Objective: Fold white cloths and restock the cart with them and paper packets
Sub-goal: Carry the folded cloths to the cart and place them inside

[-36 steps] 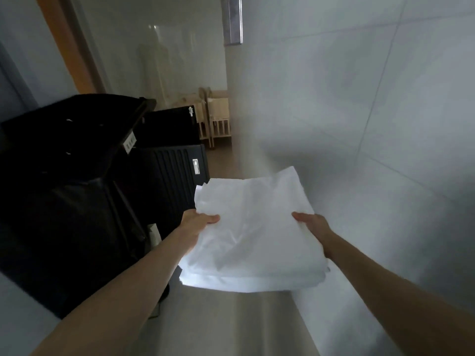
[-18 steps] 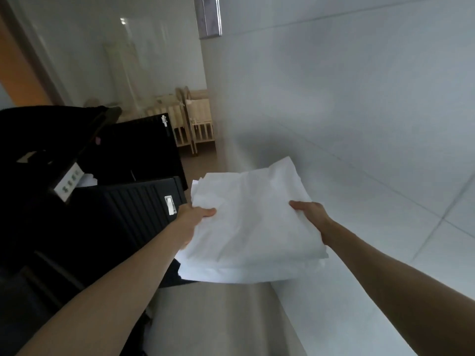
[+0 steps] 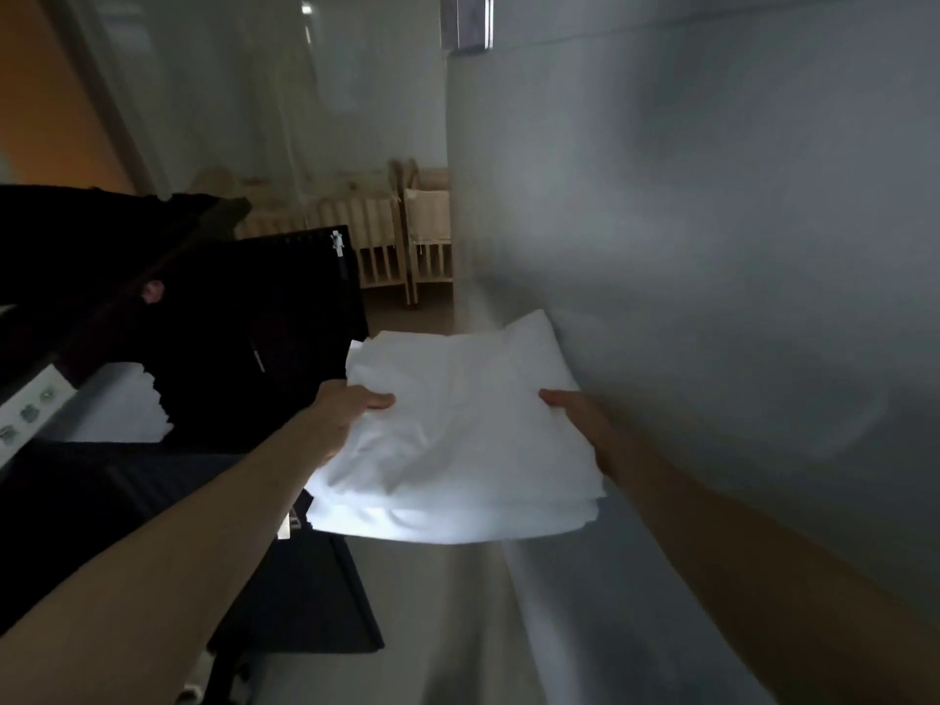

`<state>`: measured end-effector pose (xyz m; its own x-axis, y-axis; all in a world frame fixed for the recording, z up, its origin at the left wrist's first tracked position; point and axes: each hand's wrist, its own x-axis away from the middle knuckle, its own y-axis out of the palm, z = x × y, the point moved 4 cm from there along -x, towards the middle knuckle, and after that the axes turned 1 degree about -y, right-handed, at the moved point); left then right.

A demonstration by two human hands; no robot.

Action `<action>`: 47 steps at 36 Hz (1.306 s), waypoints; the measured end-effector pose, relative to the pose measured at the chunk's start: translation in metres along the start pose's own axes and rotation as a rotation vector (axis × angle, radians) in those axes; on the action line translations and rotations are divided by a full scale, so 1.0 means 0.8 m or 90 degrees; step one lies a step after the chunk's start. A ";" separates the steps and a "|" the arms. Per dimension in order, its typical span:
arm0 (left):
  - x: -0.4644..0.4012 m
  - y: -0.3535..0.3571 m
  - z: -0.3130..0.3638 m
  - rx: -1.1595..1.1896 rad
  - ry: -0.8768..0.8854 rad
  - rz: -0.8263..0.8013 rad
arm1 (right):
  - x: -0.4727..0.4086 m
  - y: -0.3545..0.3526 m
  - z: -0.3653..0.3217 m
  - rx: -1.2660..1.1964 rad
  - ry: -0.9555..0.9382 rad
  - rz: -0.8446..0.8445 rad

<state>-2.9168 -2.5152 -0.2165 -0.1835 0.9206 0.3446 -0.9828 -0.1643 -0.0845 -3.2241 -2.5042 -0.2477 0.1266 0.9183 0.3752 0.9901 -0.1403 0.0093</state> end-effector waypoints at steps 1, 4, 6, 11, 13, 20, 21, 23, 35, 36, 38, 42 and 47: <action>-0.018 0.000 0.006 0.001 -0.002 0.000 | -0.021 0.007 -0.006 0.004 -0.001 -0.004; -0.073 -0.002 0.021 0.012 -0.010 0.000 | -0.081 0.023 -0.026 0.012 0.001 -0.001; -0.119 -0.005 0.032 0.013 -0.012 0.012 | -0.129 0.042 -0.040 0.023 0.002 -0.009; -0.240 -0.022 0.061 0.016 -0.037 0.034 | -0.246 0.097 -0.086 0.048 -0.003 -0.014; -0.282 -0.034 0.072 0.014 -0.045 0.048 | -0.286 0.121 -0.105 0.061 -0.005 -0.023; -0.393 -0.086 0.109 0.064 -0.035 0.122 | -0.402 0.214 -0.149 0.084 0.008 -0.096; -0.400 -0.092 0.110 0.077 -0.036 0.136 | -0.415 0.225 -0.154 0.092 0.008 -0.098; -0.420 -0.109 0.110 0.098 -0.030 0.167 | -0.444 0.255 -0.164 0.108 0.007 -0.118; -0.462 -0.249 0.059 0.144 -0.134 0.407 | -0.587 0.500 -0.162 0.242 0.044 -0.374; -0.460 -0.257 0.055 0.163 -0.152 0.419 | -0.595 0.520 -0.158 0.255 0.051 -0.395; -0.457 -0.269 0.048 0.198 -0.170 0.436 | -0.607 0.555 -0.149 0.274 0.065 -0.433; -0.449 -0.299 0.027 0.244 -0.201 0.510 | -0.623 0.620 -0.137 0.316 0.084 -0.509; -0.444 -0.332 -0.005 0.307 -0.236 0.607 | -0.628 0.688 -0.119 0.370 0.111 -0.581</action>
<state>-2.5904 -2.7968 -0.3203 -0.7784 0.1982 0.5957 -0.3299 -0.9364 -0.1194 -2.7488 -3.0781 -0.3427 -0.6333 0.5165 0.5764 0.5907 0.8038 -0.0713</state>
